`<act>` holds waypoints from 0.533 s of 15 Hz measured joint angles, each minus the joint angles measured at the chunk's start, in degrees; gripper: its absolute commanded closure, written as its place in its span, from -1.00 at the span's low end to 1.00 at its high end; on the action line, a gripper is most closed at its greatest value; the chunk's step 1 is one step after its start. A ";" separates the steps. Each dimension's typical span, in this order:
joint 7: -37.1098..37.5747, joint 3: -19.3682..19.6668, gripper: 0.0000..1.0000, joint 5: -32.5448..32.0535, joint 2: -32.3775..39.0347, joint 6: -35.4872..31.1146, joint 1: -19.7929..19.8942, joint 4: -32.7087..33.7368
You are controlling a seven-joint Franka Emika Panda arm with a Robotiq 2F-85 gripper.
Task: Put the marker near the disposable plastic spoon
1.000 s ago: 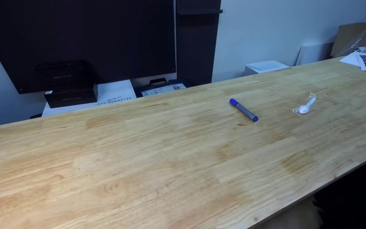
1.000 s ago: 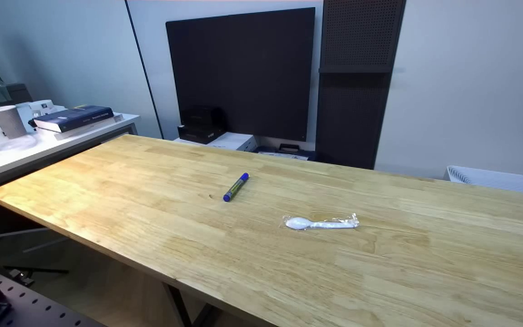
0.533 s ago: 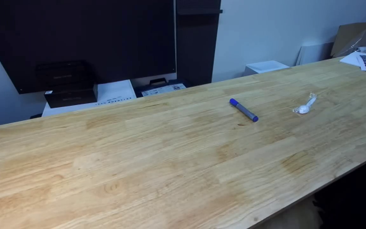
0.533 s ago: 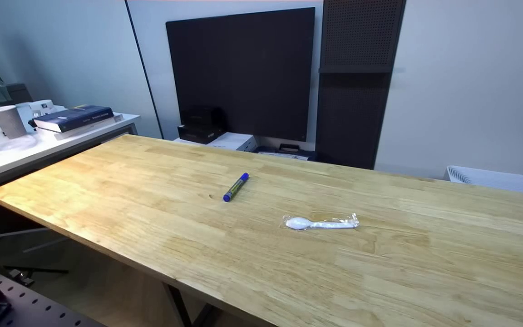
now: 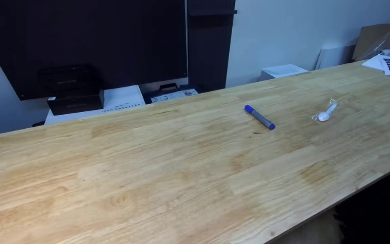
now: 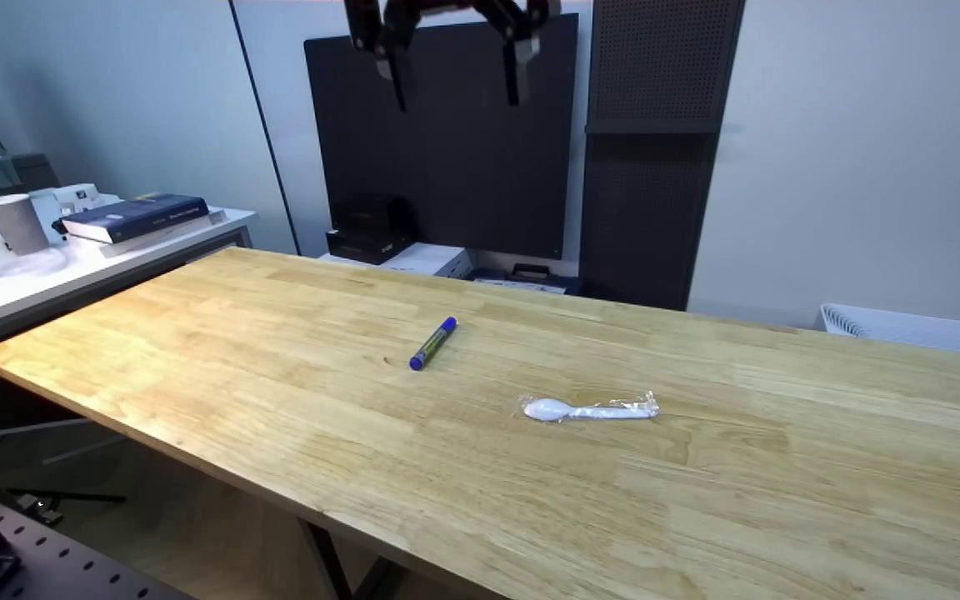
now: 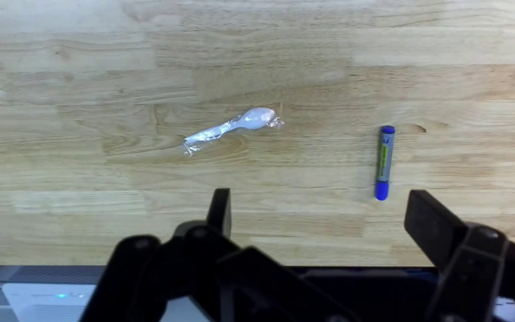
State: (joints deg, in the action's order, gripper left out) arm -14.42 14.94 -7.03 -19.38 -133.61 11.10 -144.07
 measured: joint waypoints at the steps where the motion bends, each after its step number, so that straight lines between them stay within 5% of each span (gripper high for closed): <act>1: 0.05 0.06 -1.00 0.00 1.48 -0.89 0.23 0.13; 8: 5.97 -3.13 -1.00 -11.65 2.39 -7.91 3.08 -0.58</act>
State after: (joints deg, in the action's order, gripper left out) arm -8.45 11.81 -18.68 -16.99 -141.52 14.18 -144.65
